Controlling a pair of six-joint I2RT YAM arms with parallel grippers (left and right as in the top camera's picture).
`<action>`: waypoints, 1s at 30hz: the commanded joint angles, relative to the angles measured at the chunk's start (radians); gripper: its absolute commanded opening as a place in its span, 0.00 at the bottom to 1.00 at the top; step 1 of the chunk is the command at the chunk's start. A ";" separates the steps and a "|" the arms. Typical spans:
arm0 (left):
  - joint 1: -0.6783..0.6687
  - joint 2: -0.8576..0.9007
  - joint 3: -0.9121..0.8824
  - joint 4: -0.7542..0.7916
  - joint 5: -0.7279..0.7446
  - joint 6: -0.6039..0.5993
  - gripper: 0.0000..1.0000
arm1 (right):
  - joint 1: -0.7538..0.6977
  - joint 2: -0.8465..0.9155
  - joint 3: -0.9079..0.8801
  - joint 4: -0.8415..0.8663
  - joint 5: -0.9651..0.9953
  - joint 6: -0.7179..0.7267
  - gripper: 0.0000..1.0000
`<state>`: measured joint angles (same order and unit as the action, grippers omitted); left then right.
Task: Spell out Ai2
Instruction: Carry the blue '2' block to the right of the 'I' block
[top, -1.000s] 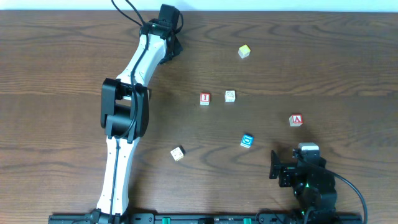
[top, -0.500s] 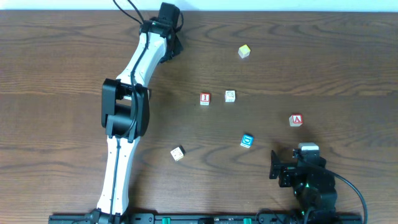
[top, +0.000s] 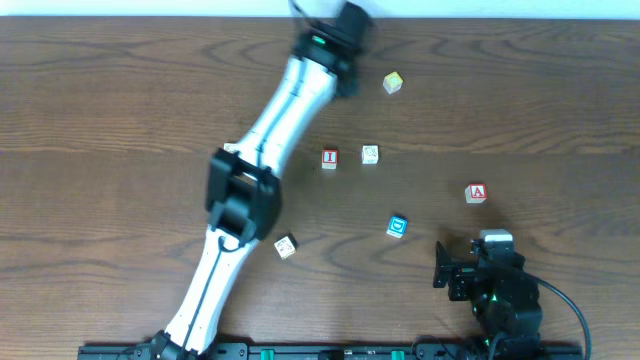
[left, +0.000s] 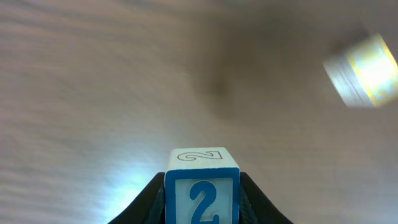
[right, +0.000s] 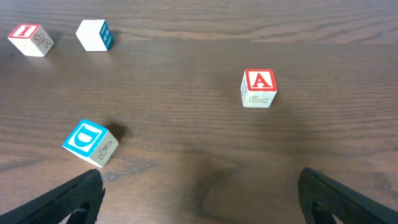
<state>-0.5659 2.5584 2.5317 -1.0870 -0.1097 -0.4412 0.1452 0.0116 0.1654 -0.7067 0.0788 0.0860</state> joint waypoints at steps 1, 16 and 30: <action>-0.054 0.000 0.011 -0.058 0.058 0.028 0.05 | -0.008 -0.006 -0.005 -0.003 -0.004 -0.013 0.99; -0.108 -0.001 0.010 -0.201 0.113 0.060 0.06 | -0.008 -0.006 -0.005 -0.003 -0.005 -0.013 0.99; -0.100 -0.055 0.010 -0.269 0.179 0.135 0.06 | -0.008 -0.006 -0.005 -0.003 -0.004 -0.013 0.99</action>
<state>-0.6701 2.5568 2.5317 -1.3479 0.0578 -0.3267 0.1452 0.0116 0.1654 -0.7067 0.0788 0.0860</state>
